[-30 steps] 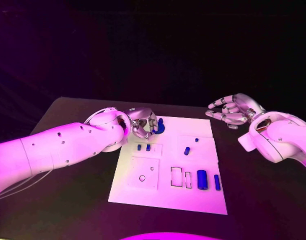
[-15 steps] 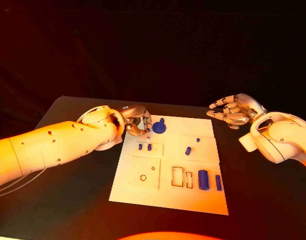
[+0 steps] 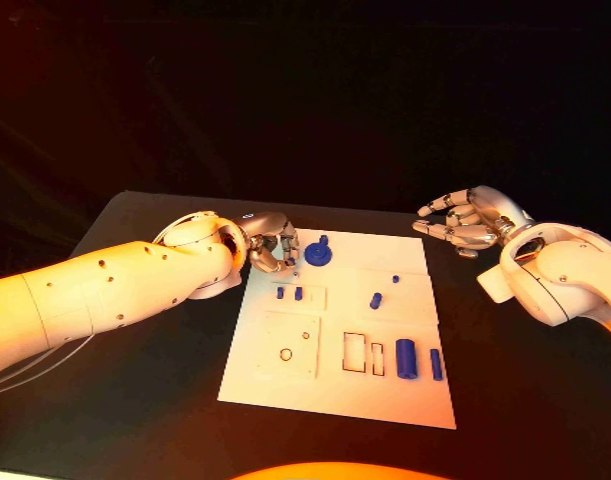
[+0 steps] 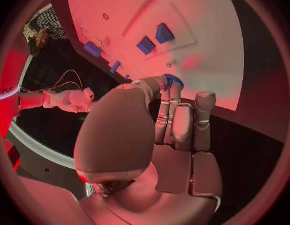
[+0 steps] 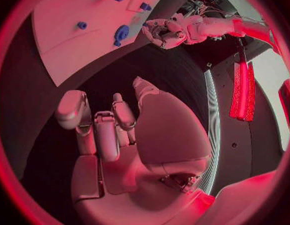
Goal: Assemble the parts on the task board
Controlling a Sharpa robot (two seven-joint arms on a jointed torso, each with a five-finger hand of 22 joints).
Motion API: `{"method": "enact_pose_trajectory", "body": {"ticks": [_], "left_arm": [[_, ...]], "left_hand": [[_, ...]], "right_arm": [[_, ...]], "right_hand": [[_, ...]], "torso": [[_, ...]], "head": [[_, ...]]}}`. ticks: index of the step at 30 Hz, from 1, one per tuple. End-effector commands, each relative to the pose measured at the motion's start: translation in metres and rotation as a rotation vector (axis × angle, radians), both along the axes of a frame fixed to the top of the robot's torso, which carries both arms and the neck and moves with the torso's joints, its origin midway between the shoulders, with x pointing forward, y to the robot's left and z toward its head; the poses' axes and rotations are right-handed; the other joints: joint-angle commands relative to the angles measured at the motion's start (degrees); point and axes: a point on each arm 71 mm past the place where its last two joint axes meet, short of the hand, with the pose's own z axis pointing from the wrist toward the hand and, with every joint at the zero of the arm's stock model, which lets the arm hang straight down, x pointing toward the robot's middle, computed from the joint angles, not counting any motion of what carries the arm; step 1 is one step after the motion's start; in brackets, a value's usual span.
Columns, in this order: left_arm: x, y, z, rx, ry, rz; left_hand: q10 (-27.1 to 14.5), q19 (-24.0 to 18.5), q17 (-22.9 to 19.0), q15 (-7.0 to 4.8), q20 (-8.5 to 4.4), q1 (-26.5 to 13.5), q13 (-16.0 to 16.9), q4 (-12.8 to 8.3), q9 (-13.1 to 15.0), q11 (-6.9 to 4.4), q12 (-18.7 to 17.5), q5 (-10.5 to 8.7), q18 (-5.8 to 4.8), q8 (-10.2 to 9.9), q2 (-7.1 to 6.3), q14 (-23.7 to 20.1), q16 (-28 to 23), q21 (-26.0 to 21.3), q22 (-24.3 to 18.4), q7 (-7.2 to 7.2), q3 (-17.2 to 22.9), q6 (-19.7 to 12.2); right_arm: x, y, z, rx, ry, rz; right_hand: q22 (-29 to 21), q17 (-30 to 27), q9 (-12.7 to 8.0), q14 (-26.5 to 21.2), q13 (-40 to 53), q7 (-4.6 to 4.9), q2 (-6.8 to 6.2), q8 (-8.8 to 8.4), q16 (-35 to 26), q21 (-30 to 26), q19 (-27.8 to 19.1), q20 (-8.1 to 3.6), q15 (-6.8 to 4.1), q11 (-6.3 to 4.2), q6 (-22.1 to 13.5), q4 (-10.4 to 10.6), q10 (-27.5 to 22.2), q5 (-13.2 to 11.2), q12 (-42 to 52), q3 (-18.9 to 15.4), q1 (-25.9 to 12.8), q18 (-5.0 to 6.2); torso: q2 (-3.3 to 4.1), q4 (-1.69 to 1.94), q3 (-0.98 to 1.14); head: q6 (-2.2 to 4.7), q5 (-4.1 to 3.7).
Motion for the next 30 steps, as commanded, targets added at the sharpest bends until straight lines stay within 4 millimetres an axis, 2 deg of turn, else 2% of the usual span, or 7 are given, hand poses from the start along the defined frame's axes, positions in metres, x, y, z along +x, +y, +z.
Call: {"method": "enact_pose_trajectory", "body": {"ticks": [1, 12, 30], "left_arm": [[0.000, -0.002, -0.003, 0.000, 0.032, -0.015], [0.000, -0.004, -0.012, 0.006, 0.052, -0.018], [0.000, -0.010, -0.020, 0.008, 0.074, -0.026]], "left_hand": [[0.26, -0.04, -0.02, 0.29, 0.12, -0.33, 0.02, -0.34, 0.07, 0.21, -0.26, 0.19, -0.70, -0.21, 0.13, 0.23, 0.15, -0.03, -0.07, 0.29, -0.09, 0.18], [0.31, -0.15, -0.04, 0.30, 0.15, -0.36, 0.04, -0.39, 0.14, 0.20, -0.32, 0.17, -0.67, -0.26, 0.16, 0.23, 0.13, -0.10, -0.21, 0.27, -0.05, 0.23], [0.33, -0.27, -0.13, 0.32, 0.16, -0.38, 0.06, -0.43, 0.18, 0.21, -0.35, 0.14, -0.63, -0.31, 0.16, 0.19, 0.10, -0.19, -0.37, 0.28, -0.04, 0.24]], "right_arm": [[0.000, 0.001, 0.000, -0.001, -0.005, 0.016], [0.000, 0.002, 0.000, -0.001, -0.005, 0.016], [-0.001, 0.002, 0.000, 0.000, -0.005, 0.018]], "right_hand": [[0.04, 5.24, 0.08, 3.51, 0.09, -0.19, 0.58, 0.20, -0.21, 0.18, 0.32, -0.01, -0.08, -0.13, -0.01, -0.11, 0.23, 0.06, 0.19, 0.15, -0.03, 0.40], [0.11, 5.21, 0.12, 3.51, 0.05, -0.25, 0.65, 0.37, -0.23, 0.21, 0.39, -0.04, -0.12, -0.18, 0.20, -0.09, 0.26, 0.06, 0.20, 0.14, -0.10, 0.39], [0.11, 5.21, 0.12, 3.51, 0.05, -0.25, 0.65, 0.37, -0.23, 0.21, 0.39, -0.04, -0.12, -0.18, 0.20, -0.09, 0.26, 0.06, 0.20, 0.14, -0.10, 0.39]], "torso": [[0.02, -0.01, 0.06], [0.01, 0.02, 0.00], [0.01, 0.02, 0.04]], "head": [[0.00, -0.11], [0.07, -0.16], [0.07, -0.21]]}}
